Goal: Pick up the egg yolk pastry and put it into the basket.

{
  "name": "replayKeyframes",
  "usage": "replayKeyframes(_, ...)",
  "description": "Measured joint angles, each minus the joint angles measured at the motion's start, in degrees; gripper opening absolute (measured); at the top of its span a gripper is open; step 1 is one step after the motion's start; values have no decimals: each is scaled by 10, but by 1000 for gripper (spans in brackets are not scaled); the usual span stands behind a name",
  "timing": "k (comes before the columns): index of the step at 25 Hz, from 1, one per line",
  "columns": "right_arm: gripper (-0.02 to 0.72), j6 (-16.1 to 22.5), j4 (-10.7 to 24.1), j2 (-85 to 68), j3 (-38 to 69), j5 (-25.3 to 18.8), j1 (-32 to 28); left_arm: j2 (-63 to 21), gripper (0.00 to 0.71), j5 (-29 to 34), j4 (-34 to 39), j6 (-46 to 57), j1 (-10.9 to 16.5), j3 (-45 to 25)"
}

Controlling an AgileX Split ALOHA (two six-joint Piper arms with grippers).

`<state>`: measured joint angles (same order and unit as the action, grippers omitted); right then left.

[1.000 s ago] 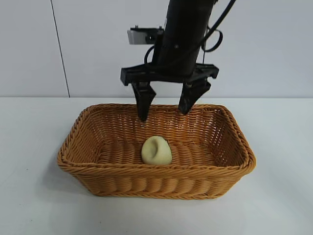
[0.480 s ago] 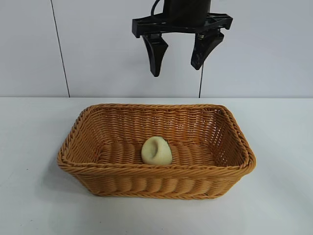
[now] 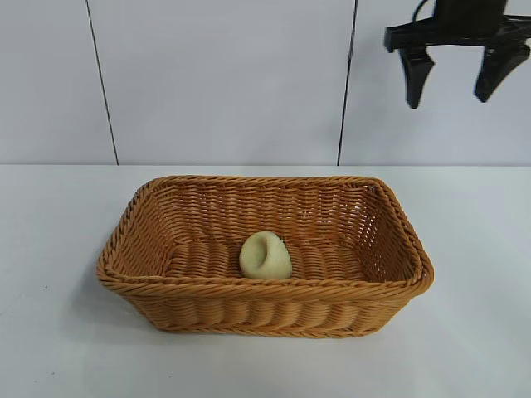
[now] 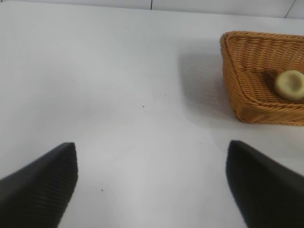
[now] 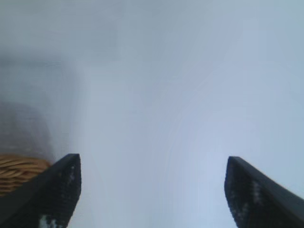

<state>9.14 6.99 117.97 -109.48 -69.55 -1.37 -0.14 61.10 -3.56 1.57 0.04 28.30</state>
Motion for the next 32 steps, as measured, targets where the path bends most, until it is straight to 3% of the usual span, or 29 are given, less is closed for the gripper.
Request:
replayKeyframes(9,595,-11,-17,-37,46,0,-3,0,616,0,0,0,0,0)
replayKeyframes(17,595,-39,-47,-236,298,0,-3,0,616,0,0,0,0,0)
replayKeyframes(25,585,-47,-50,-484,553,-3,-3,0,616,0,0,0,0,0)
replayKeyframes(32,585,-49,-50,-700,729,92,-3,0,616,0,0,0,0,0)
